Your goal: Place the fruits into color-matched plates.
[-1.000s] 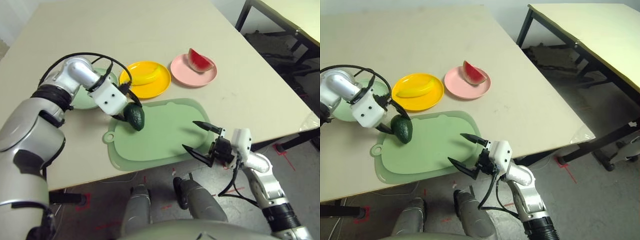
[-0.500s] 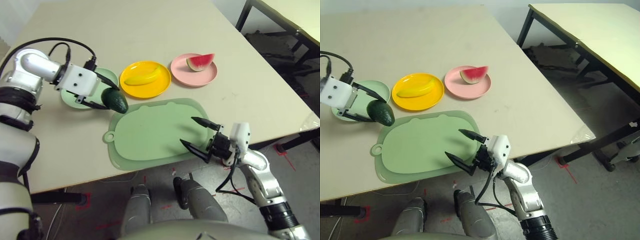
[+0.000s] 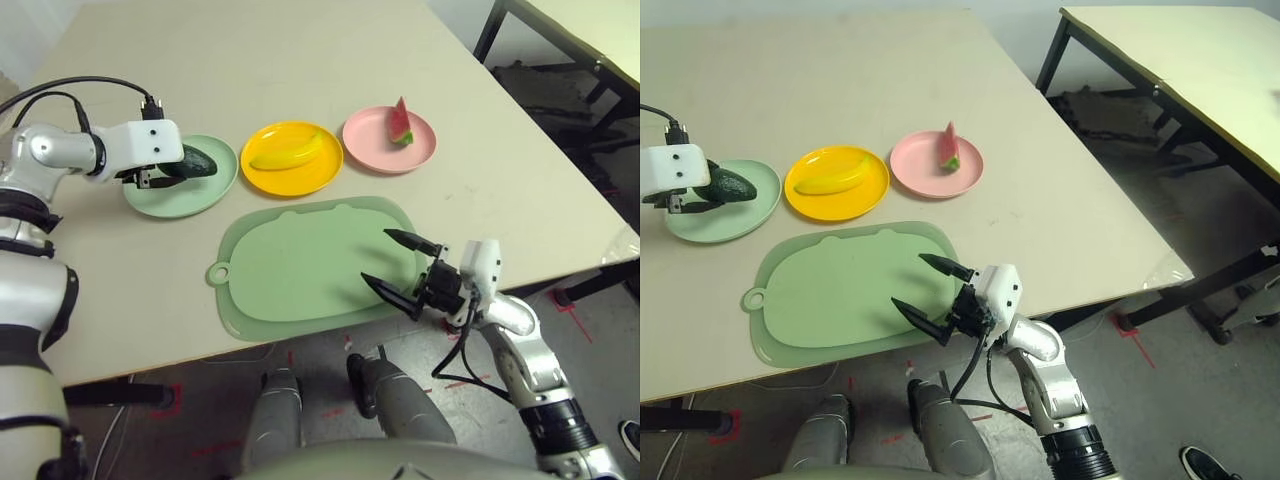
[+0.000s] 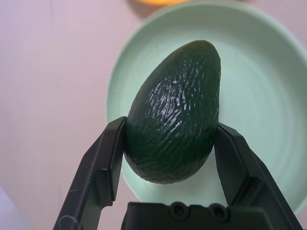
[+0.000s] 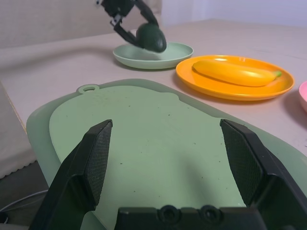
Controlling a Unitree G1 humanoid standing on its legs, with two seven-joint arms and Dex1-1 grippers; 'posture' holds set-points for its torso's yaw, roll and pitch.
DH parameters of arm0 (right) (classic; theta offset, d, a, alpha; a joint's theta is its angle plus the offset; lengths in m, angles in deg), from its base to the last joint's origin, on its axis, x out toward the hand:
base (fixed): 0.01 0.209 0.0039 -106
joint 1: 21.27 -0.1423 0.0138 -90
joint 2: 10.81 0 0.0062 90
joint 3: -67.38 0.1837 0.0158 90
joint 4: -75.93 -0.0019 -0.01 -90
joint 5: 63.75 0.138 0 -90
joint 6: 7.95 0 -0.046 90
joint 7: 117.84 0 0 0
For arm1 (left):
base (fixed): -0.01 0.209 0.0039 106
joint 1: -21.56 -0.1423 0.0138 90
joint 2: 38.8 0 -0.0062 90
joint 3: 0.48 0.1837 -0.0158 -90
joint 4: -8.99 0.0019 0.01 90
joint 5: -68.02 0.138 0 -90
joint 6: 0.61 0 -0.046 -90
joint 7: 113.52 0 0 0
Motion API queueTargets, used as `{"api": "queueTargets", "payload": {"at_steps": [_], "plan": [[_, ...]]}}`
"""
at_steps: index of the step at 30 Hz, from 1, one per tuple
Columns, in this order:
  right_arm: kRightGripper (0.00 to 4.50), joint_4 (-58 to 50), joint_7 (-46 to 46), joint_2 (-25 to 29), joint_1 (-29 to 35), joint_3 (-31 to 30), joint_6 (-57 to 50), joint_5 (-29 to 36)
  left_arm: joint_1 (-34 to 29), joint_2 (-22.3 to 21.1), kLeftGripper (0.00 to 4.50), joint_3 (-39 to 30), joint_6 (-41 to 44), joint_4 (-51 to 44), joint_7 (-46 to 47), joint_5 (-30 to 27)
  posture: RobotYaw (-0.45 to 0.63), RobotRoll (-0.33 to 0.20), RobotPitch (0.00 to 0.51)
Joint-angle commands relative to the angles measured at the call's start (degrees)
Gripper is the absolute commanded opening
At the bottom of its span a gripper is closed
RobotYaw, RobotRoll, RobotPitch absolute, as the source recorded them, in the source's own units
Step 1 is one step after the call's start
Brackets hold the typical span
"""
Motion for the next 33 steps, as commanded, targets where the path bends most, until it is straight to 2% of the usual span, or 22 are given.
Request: {"api": "queueTargets", "payload": {"at_steps": [1, 2, 4, 6, 12, 16, 22, 26, 29, 33], "plan": [[4.5, 0.3, -0.2, 0.2, 0.8, -0.1, -0.4, -0.3, -1.5, 0.7, 3.1, -1.8, 1.4, 1.0, 2.1, 2.8, -0.14, 0.0, 0.159], [4.5, 0.4, -0.3, 0.2, 0.8, 0.0, -0.4, -0.3, -1.7, 0.8, 3.1, -2.2, 1.5, 1.0, 2.4, 3.2, -0.14, 0.0, 0.159], [4.5, 0.4, -0.4, 0.1, 0.9, 0.0, -0.3, -0.4, -1.9, 1.0, 3.86, -3.0, 1.6, 0.9, 2.6, 3.8, -0.14, 0.0, 0.159], [4.5, 0.5, -0.5, 0.1, 0.9, 0.0, -0.3, -0.5, -2.1, 1.2, 4.43, -3.7, 1.7, 0.9, 2.7, 4.4, -0.14, 0.0, 0.158], [4.5, 0.7, -0.8, -0.2, 0.8, -0.4, -0.4, -0.6, -2.6, 1.1, 4.47, -5.5, 1.2, 0.7, 2.5, 5.5, -0.14, 0.0, 0.158], [4.5, 1.0, -1.0, -0.5, 0.2, -0.6, -0.7, -0.6, -3.1, 0.8, 4.47, -8.1, 0.8, 0.1, 1.2, 4.0, -0.14, 0.0, 0.161], [4.5, 3.2, -2.2, -1.5, -3.6, 0.2, -1.7, -0.5, -5.5, 2.3, 4.47, -19.1, 3.2, -2.2, -7.1, -6.7, -0.12, 0.0, 0.17], [4.5, 7.5, -3.4, -2.2, -9.3, 1.7, -2.7, -0.3, -9.2, 3.0, 4.47, -27.2, 7.7, -8.4, -11.7, -15.6, -0.09, 0.0, 0.169], [4.5, 12.9, -4.5, -2.4, -15.1, 3.7, -3.0, -0.2, -14.3, 2.8, 4.47, -32.1, 12.4, -16.2, -12.4, -20.9, -0.05, 0.0, 0.172], [4.5, 24.1, -5.9, -1.6, -24.8, 8.0, -2.1, -0.4, -26.8, 2.7, 4.47, -40.0, 21.7, -32.5, -9.3, -28.4, 0.0, 0.0, 0.174]]}}
